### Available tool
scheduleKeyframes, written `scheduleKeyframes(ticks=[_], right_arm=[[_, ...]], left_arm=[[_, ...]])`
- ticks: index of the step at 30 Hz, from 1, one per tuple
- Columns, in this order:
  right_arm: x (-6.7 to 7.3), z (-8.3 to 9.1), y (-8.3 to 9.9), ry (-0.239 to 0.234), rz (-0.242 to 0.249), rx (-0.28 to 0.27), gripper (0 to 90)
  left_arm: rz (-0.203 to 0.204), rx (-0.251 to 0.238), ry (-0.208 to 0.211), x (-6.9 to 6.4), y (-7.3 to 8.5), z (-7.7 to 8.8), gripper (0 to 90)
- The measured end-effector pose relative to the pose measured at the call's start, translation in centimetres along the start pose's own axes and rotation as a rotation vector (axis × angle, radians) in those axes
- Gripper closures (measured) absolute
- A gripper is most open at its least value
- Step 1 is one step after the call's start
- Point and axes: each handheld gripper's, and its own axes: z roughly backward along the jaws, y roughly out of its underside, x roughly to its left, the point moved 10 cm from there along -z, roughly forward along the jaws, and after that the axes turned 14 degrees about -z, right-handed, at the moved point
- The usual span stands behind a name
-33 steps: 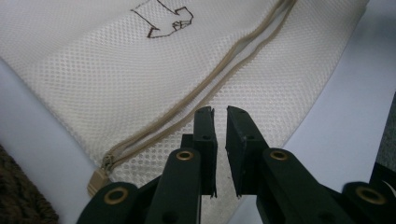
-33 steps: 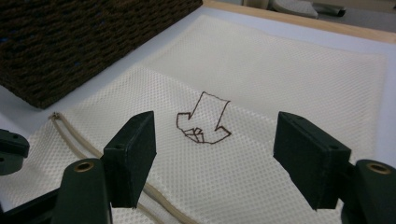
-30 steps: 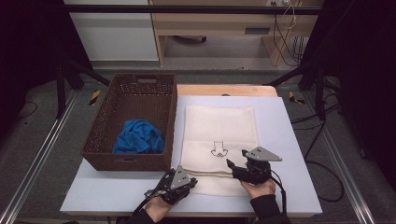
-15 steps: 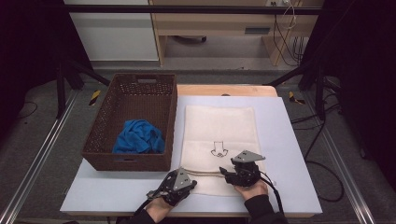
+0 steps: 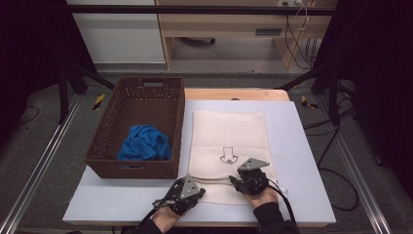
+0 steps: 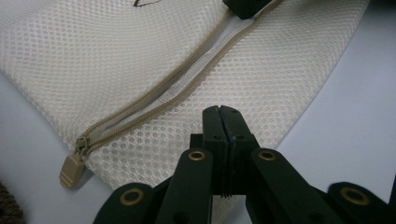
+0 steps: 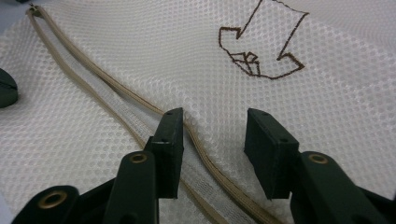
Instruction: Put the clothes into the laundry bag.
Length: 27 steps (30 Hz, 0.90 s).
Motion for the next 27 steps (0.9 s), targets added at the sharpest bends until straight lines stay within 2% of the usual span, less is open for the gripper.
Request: scheduleKeyframes(ticks=[4,8,12,15,22,27], right_arm=[[-0.02,-0.03,0.03,0.014,0.0,-0.007,60.0],[-0.06,-0.02,0.07,0.008,-0.003,-0.014,60.2],[-0.08,0.09,0.07,0.021,-0.012,-0.009,70.7],[-0.09,0.17,0.11,0.032,0.003,-0.003,77.0],[-0.27,0.2,0.01,0.058,0.008,0.013,86.7],[-0.41,0.26,-0.19,0.041,-0.006,0.021,87.8]], left_arm=[[0.004,0.001,-0.001,0.02,0.01,0.01,88.2],[0.008,0.0,0.001,0.03,0.01,0.01,88.1],[0.012,0.002,0.001,0.05,0.01,0.01,88.2],[0.014,0.003,0.0,0.05,0.0,0.0,88.2],[0.022,0.004,0.005,0.05,0.0,0.0,88.1],[0.022,0.003,0.007,0.07,-0.02,-0.03,88.1]])
